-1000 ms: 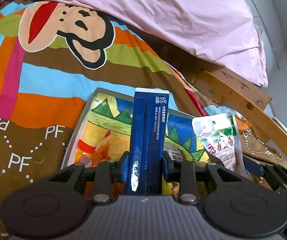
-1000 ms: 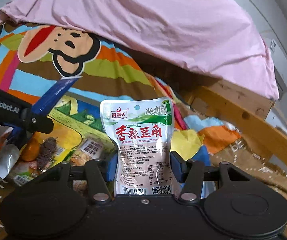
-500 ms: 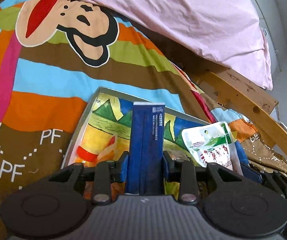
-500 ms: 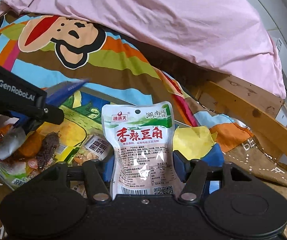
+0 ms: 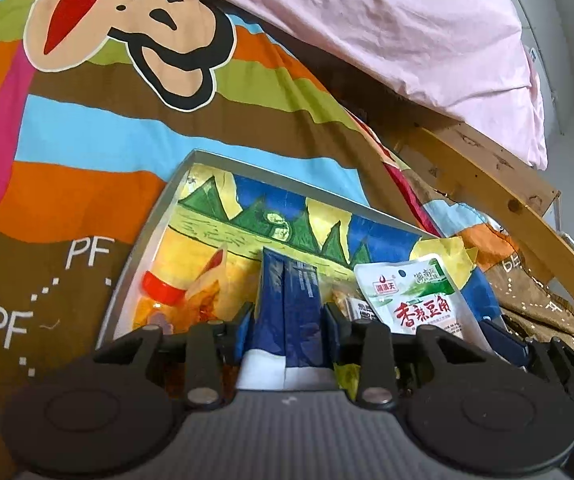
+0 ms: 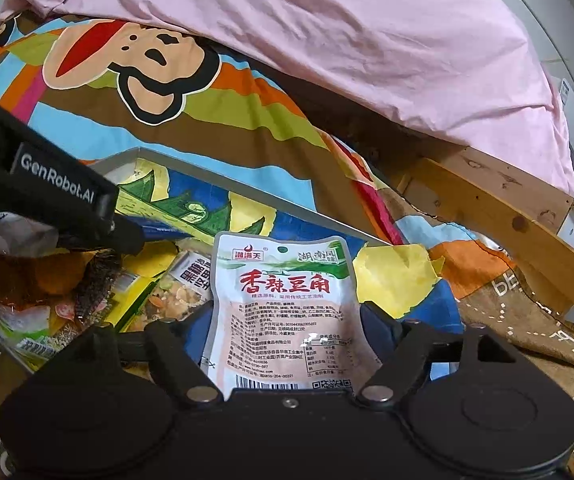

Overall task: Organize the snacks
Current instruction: 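Lower both items into the tray and open both tools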

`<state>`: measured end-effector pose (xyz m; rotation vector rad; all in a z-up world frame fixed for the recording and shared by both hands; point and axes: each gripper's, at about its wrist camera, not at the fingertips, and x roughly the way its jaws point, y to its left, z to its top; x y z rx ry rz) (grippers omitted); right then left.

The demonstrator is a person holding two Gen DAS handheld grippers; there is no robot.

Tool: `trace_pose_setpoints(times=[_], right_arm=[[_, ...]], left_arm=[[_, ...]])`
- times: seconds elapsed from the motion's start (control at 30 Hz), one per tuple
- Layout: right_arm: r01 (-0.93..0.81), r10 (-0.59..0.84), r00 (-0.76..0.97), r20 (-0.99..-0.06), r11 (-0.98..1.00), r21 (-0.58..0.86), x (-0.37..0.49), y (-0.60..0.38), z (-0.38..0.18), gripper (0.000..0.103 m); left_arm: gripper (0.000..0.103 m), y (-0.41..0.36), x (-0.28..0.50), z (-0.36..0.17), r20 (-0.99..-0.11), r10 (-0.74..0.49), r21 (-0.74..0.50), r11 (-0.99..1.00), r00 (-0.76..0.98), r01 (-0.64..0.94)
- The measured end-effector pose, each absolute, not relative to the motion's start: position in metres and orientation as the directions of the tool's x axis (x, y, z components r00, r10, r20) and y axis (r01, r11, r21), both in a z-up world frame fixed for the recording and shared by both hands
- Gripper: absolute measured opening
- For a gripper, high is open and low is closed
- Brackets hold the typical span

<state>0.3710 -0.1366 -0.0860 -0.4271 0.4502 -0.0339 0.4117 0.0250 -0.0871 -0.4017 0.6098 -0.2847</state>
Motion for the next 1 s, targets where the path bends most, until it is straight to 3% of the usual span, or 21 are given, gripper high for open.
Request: trace_pose_setpoints(times=[0.3,0.43,0.6,1.0], right_arm=[[-0.039,-0.134,0.905,-0.403,0.918,-0.394,0.373,-0.138,-0.088,0.085],[-0.017,-0.147,0.903,-0.403,0.926,-0.377,0.373,-0.141,-0.089,0.090],[0.017,-0.165,0.896,-0.412,0.941,-0.338,0.374,-0.150,-0.087,0.098],[0.078,-0.106,0.874,-0.475,0.994,-0.079,0.371,-0.184,-0.067,0.102]], left_arm=[[0.043,0.027,0.412,-0.089,-0.487,-0.370,-0.457,0.880,0.791,0.130],[0.055,0.031,0.412,-0.089,-0.481,-0.378,-0.483,0.867,0.791,0.121],[0.063,0.030,0.411,-0.088,-0.474,-0.391,-0.498,0.858,0.789,0.127],[0.080,0.030,0.399,-0.077,-0.469,-0.373,-0.479,0.869,0.801,0.124]])
